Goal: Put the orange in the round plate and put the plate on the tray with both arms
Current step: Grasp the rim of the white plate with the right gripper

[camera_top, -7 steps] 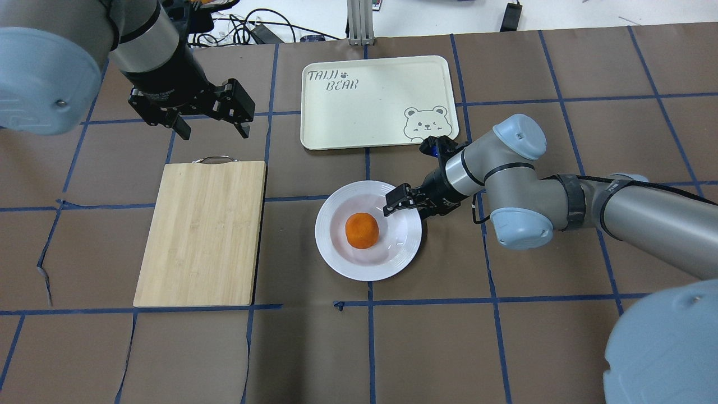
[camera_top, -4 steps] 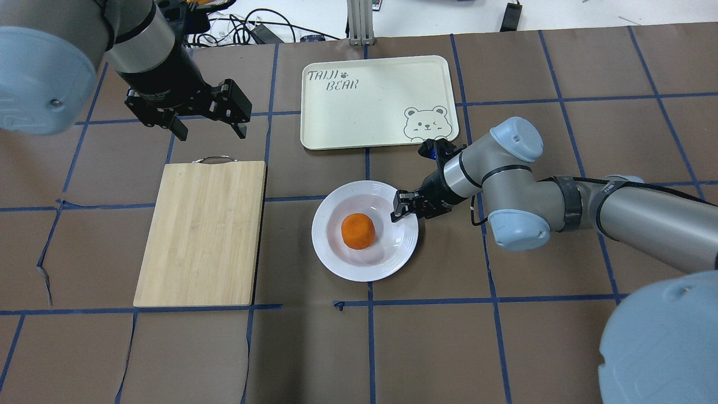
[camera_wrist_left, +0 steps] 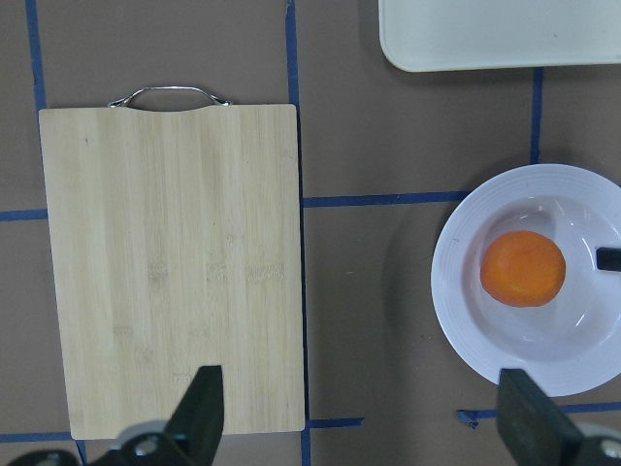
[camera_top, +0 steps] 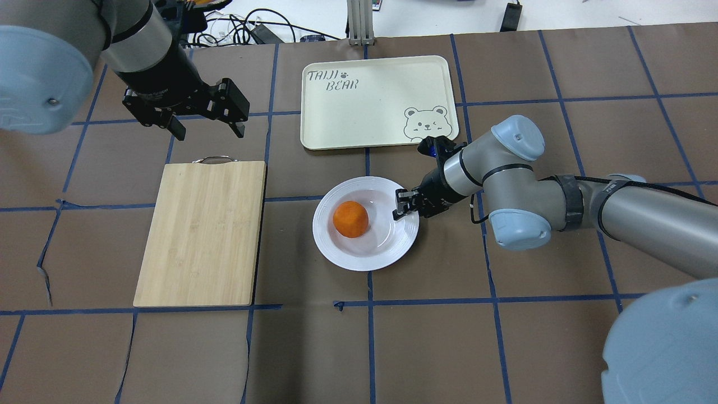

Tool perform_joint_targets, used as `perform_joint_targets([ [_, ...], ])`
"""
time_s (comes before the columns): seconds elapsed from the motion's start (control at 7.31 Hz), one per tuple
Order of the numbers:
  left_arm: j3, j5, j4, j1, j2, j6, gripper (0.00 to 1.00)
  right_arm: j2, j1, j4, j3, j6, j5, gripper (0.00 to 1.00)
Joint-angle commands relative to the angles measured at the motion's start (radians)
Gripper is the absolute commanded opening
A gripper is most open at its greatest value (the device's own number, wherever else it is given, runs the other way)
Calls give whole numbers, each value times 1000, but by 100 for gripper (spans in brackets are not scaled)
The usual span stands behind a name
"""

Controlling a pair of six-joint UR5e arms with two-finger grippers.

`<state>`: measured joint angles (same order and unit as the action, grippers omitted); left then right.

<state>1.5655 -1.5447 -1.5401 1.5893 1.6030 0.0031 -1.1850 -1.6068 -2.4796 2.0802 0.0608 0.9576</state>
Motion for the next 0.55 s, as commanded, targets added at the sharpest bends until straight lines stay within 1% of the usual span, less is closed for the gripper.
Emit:
perform_joint_targets([
  [0.0,1,0,0,0,0,0,100,-2,11,-126,-2,-3,-48,0],
  [0.14,1,0,0,0,0,0,100,-2,16,-143,-12,-9,-66,0],
  [0.27,1,0,0,0,0,1,100,10,43,-144,-28,-21,-144,0],
  [0.41,1,0,0,0,0,0,100,34,66,-136,-78,-27,-143,0],
])
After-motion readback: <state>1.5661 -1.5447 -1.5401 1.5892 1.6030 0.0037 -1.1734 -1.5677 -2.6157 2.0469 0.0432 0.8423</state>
